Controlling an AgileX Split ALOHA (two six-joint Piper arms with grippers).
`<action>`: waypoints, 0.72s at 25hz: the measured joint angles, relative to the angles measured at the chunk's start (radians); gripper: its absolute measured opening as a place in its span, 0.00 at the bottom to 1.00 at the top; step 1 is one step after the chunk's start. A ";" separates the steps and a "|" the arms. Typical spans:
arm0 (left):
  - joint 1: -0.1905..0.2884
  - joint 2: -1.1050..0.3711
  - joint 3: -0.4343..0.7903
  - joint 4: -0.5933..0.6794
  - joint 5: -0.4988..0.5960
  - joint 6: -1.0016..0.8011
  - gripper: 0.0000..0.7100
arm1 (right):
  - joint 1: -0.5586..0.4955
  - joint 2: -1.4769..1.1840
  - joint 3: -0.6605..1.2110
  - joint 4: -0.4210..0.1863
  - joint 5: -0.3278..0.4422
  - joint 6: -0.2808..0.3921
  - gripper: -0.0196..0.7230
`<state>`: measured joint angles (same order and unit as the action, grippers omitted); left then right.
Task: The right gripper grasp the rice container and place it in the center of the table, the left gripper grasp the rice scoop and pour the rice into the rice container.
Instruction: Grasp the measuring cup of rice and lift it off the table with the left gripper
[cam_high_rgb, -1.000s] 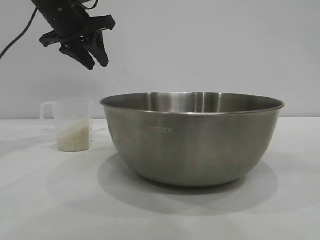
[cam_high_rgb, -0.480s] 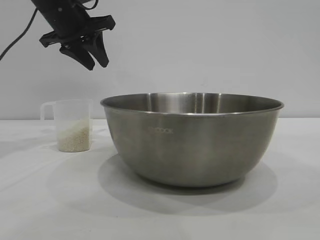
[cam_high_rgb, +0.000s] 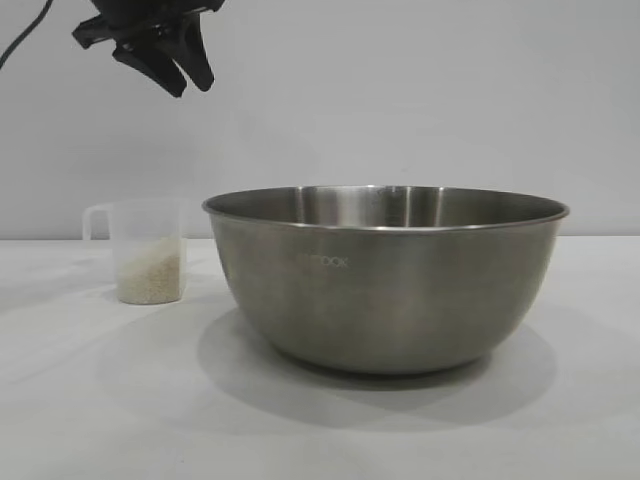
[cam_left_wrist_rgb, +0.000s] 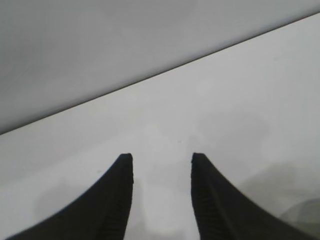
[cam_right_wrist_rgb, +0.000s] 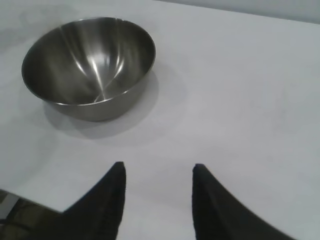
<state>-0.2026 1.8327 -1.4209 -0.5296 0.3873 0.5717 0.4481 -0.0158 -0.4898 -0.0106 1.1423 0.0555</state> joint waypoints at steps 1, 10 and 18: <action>-0.004 -0.028 0.063 -0.005 -0.052 0.019 0.32 | 0.000 0.000 0.000 0.000 0.000 0.000 0.38; -0.139 -0.289 0.571 0.116 -0.512 0.172 0.32 | 0.000 0.000 0.000 0.000 0.000 0.000 0.38; -0.167 -0.301 0.762 0.156 -0.579 0.117 0.32 | 0.000 0.000 0.000 0.000 0.000 0.000 0.38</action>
<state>-0.3695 1.5320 -0.6590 -0.3733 -0.1919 0.6883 0.4481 -0.0158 -0.4898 -0.0106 1.1423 0.0555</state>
